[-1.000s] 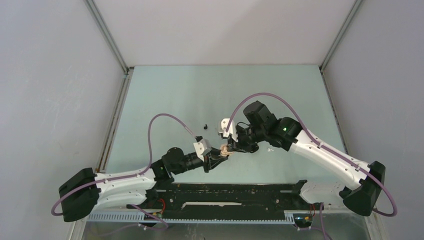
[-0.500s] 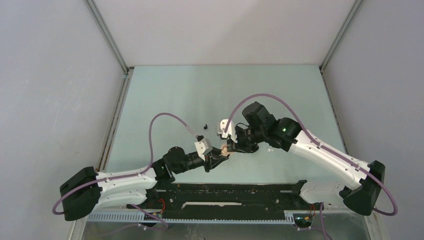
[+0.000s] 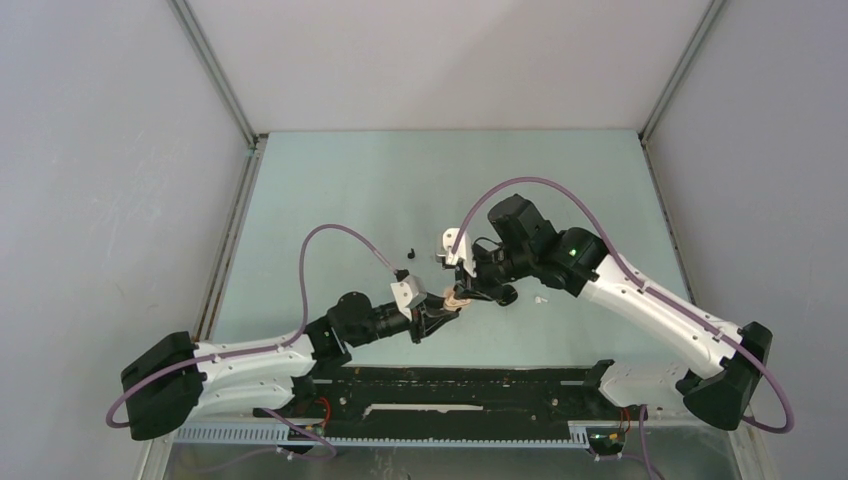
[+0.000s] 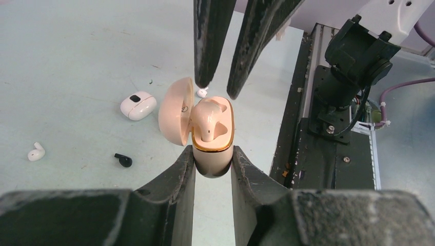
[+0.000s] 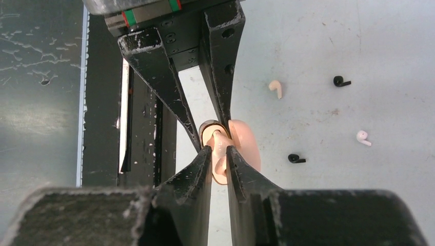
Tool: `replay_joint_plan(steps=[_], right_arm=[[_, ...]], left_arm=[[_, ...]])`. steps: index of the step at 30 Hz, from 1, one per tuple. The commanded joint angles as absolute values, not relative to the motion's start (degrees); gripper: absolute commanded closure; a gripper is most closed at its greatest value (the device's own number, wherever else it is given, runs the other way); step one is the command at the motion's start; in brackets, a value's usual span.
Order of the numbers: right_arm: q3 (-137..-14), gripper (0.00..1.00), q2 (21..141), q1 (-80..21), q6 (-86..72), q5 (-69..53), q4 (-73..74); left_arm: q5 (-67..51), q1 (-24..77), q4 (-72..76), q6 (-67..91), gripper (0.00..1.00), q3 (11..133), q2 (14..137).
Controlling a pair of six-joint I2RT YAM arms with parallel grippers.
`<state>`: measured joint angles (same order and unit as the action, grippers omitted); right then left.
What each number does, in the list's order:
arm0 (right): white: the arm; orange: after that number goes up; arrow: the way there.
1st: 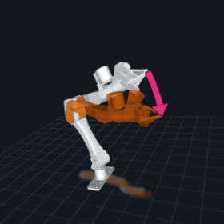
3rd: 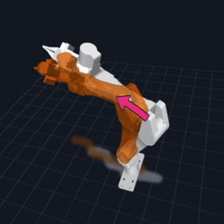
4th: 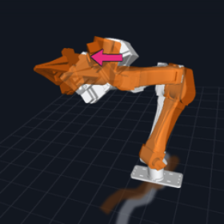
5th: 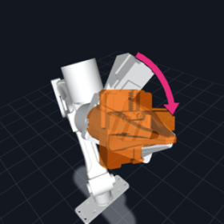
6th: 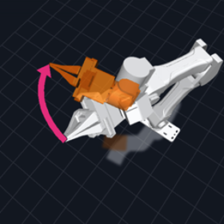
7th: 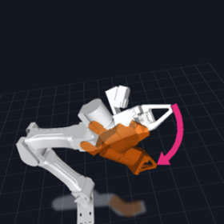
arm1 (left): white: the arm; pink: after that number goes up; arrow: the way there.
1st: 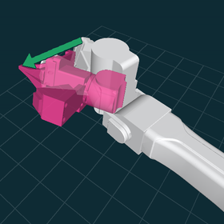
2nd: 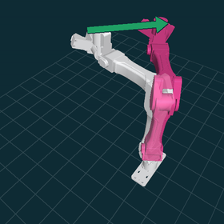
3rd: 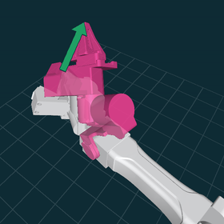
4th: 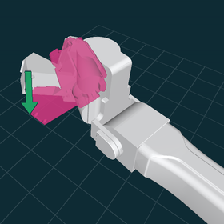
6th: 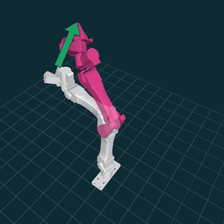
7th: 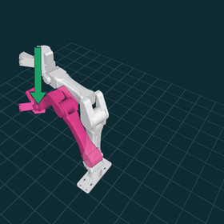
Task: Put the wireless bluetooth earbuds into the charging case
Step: Adjust the left earbud in the left side groove of the charging case.
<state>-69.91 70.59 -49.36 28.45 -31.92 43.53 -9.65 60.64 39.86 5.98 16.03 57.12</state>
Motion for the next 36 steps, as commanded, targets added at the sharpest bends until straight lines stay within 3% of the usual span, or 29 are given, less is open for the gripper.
replay_joint_plan(steps=[1, 25, 36], right_arm=[[-72.0, 0.81, 70.8, -49.4, 29.0, -32.0, 44.5], [-72.0, 0.89, 73.9, -51.9, 29.2, -30.5, 45.1], [-71.9, 0.77, 71.7, -46.0, 27.6, -38.8, 47.2]], left_arm=[[-9.9, 60.9, 43.2, 5.4, 1.00, 18.8, 56.6], [-10.6, 60.9, 43.2, 4.8, 1.00, 18.1, 56.3], [-10.4, 60.9, 43.4, 4.4, 1.00, 17.7, 56.3]])
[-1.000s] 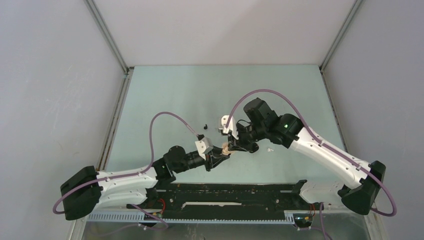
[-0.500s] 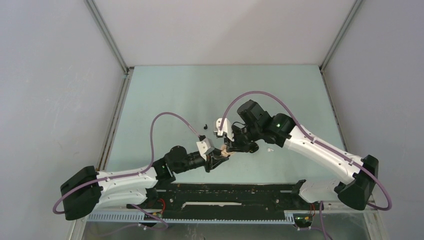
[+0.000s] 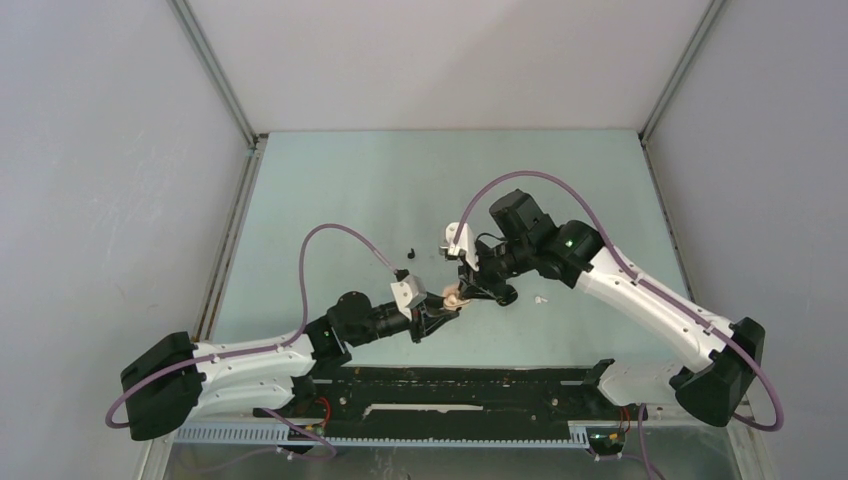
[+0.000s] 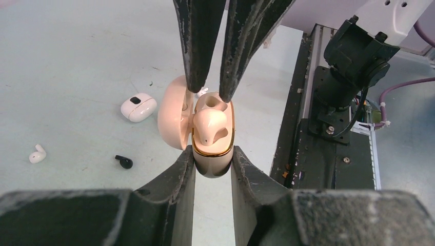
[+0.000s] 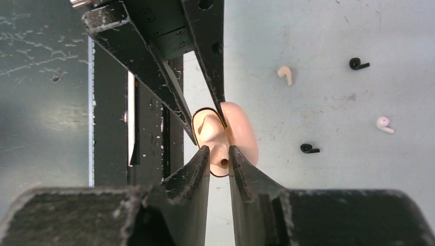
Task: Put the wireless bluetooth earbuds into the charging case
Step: Adjust the left earbud in the left side groove of the charging case.
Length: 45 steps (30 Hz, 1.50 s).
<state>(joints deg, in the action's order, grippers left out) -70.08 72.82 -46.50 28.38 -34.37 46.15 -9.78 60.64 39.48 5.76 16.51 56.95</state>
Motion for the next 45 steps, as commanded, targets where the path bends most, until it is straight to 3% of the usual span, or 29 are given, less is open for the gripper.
replay_joint_plan(steps=[1, 10, 17, 34, 45], right_arm=[[-71.9, 0.75, 71.8, -46.0, 27.6, -38.8, 47.1], [-71.9, 0.65, 73.6, -47.2, 28.5, -38.7, 46.5], [-72.0, 0.64, 74.7, -48.7, 28.6, -37.5, 45.9], [-72.0, 0.98, 74.2, -49.3, 28.3, -33.6, 45.1], [-74.8, 1.00, 73.3, -50.0, 27.8, -23.7, 47.5]], left_arm=[[-10.5, 60.9, 43.8, 4.4, 1.00, 17.7, 56.3], [-10.9, 60.9, 44.1, 4.7, 1.00, 17.6, 56.2], [-11.3, 61.0, 44.6, 4.9, 1.00, 17.5, 56.7], [-8.9, 61.0, 45.1, 4.9, 1.00, 16.6, 57.8], [-3.4, 61.0, 45.1, 4.2, 1.00, 16.6, 60.8]])
